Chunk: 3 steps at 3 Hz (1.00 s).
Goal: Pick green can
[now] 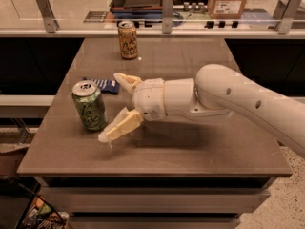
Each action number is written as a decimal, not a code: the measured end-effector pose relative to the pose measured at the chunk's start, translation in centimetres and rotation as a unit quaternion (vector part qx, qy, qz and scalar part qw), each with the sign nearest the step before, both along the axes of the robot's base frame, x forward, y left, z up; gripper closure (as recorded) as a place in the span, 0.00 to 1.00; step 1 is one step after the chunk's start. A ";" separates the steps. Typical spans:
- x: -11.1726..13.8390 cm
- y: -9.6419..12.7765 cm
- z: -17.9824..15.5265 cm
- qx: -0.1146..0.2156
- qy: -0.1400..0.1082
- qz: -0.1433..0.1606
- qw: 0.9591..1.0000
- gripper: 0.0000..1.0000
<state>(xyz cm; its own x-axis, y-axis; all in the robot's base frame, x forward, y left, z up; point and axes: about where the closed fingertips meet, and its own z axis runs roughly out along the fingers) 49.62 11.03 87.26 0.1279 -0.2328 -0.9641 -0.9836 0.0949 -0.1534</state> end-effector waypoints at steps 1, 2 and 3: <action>-0.7 1.3 -0.5 0.010 0.008 0.010 1.000 0.00; -1.4 2.3 -0.4 0.020 0.012 0.015 1.000 0.00; -1.4 3.3 -0.4 0.038 0.013 0.021 0.999 0.00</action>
Offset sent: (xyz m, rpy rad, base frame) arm -0.0207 0.0307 -0.0047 0.0641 0.0370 0.0333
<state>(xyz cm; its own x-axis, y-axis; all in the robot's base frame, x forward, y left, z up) 48.18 14.30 86.90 0.1105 -0.1540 -0.9819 -0.9906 0.0637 -0.1214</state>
